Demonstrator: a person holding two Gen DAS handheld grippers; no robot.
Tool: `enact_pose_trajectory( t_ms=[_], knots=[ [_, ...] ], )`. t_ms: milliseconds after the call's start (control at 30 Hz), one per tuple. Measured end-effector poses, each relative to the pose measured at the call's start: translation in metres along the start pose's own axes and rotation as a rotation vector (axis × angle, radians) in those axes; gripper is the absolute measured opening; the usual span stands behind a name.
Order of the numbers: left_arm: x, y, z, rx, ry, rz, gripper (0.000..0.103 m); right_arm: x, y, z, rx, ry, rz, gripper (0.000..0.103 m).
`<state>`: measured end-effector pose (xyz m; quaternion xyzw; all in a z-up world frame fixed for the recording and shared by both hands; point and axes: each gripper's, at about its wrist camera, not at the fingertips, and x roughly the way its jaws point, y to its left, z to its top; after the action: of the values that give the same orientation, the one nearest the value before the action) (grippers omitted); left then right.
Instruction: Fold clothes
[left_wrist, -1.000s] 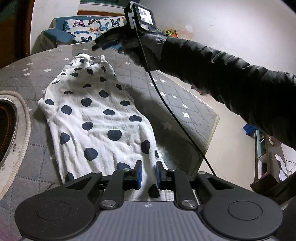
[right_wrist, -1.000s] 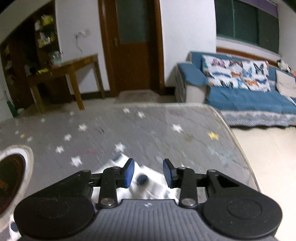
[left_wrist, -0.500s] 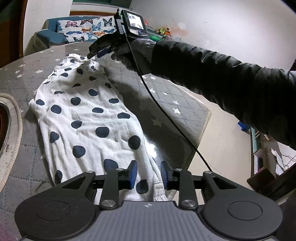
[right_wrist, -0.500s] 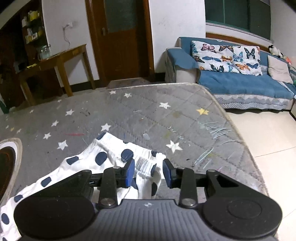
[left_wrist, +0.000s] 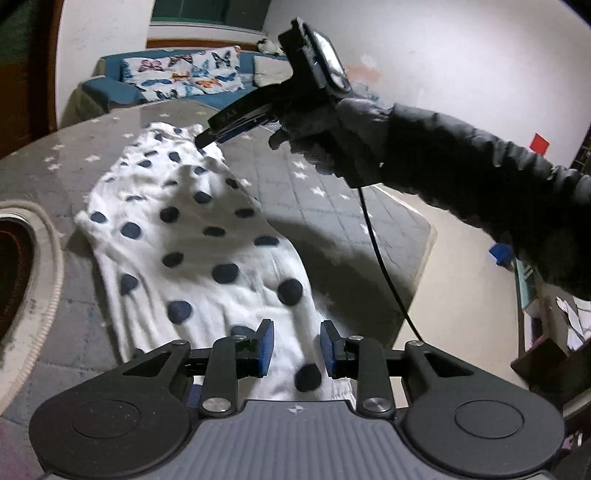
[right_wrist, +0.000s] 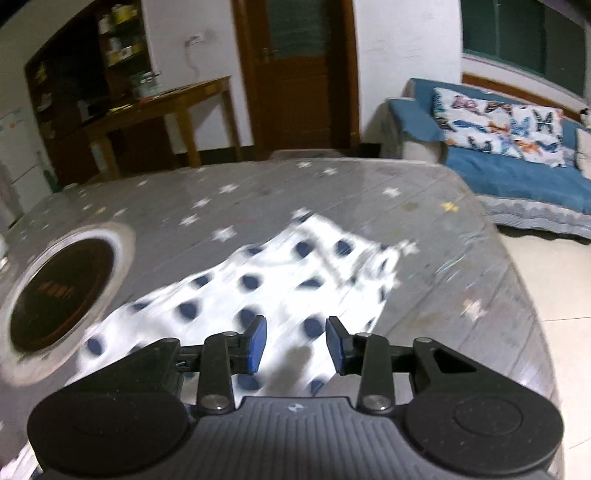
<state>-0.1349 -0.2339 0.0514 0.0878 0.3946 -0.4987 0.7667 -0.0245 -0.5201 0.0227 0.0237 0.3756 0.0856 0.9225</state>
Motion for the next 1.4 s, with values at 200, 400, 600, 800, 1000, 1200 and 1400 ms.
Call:
enact_pose_trajectory(
  t_ms=[200, 400, 600, 800, 1000, 1200, 1400],
  knots=[
    [0.011, -0.004, -0.010, -0.002, 0.023, -0.021, 0.030, -0.034, 0.039, -0.036, -0.073, 0.021, 0.093, 0.037],
    [-0.014, -0.002, -0.010, -0.009, -0.040, -0.026, 0.034, -0.074, 0.078, -0.073, -0.133, 0.024, 0.194, 0.037],
    [-0.041, 0.022, -0.014, -0.058, -0.088, 0.066, 0.036, -0.103, 0.084, -0.096, -0.100, 0.027, 0.199, 0.037],
    [-0.053, 0.011, -0.029, -0.031, -0.074, 0.034, 0.036, -0.116, 0.073, -0.112, 0.032, 0.062, 0.224, 0.036],
    [-0.044, -0.015, -0.041, 0.046, -0.032, -0.013, 0.036, -0.122, 0.083, -0.128, 0.089, 0.111, 0.294, 0.036],
    [-0.021, -0.022, -0.040, 0.073, 0.005, 0.043, 0.030, -0.113, 0.080, -0.131, 0.148, 0.119, 0.271, 0.033],
    [-0.031, -0.018, -0.032, 0.062, -0.019, 0.029, 0.010, -0.117, 0.085, -0.122, 0.133, 0.072, 0.274, 0.009]
  ],
)
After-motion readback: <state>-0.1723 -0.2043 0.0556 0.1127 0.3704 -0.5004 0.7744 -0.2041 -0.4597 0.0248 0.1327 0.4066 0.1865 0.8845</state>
